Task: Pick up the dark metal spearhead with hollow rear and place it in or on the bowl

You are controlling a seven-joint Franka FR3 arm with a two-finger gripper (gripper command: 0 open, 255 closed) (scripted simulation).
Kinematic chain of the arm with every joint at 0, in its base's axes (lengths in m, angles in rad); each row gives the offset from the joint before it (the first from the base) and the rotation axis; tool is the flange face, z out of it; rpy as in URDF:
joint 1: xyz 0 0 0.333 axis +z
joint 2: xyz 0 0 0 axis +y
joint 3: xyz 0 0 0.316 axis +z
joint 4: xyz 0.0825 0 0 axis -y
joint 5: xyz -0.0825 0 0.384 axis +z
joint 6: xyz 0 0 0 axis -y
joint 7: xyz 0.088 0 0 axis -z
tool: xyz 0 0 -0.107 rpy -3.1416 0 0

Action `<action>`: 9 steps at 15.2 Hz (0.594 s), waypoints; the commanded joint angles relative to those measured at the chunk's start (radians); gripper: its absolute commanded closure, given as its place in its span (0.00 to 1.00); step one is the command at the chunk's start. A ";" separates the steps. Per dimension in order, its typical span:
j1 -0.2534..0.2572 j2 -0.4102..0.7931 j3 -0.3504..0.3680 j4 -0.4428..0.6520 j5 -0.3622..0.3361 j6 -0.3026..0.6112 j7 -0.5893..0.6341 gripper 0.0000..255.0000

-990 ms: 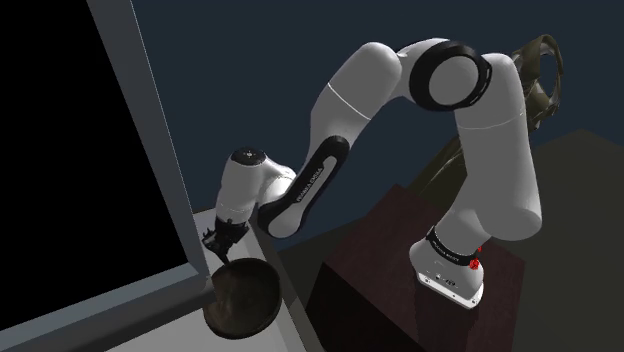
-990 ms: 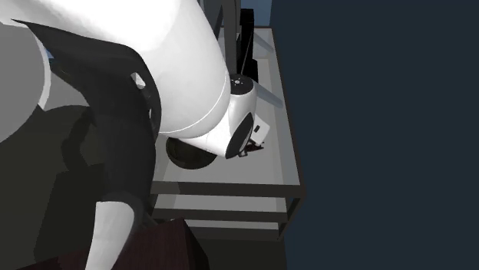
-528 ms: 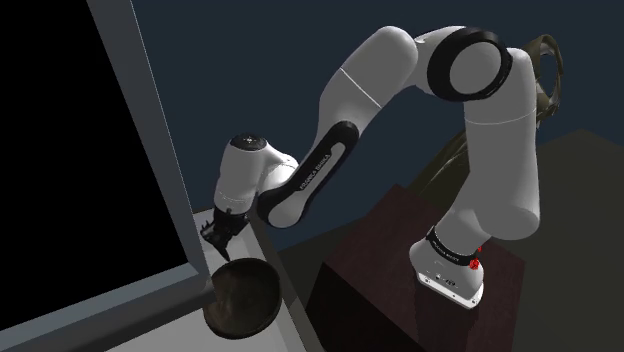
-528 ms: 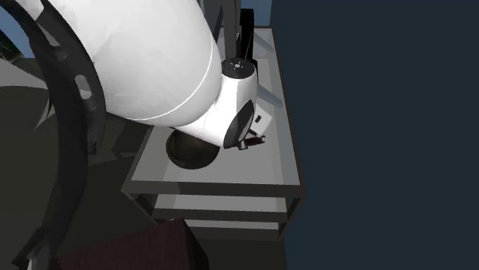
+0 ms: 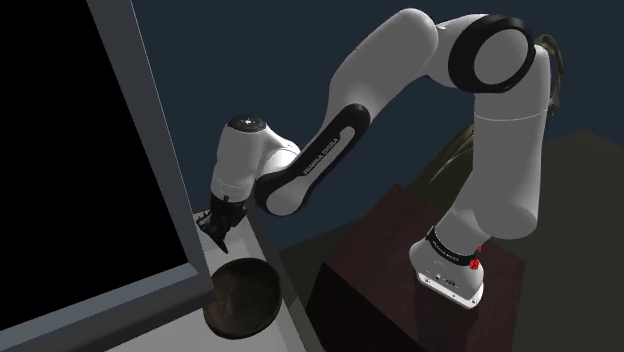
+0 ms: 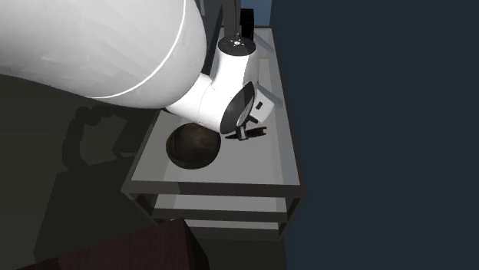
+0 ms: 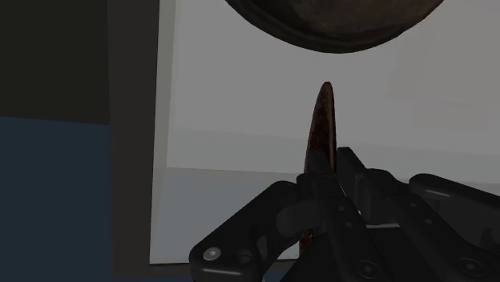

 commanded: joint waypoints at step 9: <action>-0.052 -0.103 0.064 0.000 0.068 -0.100 -0.038 1.00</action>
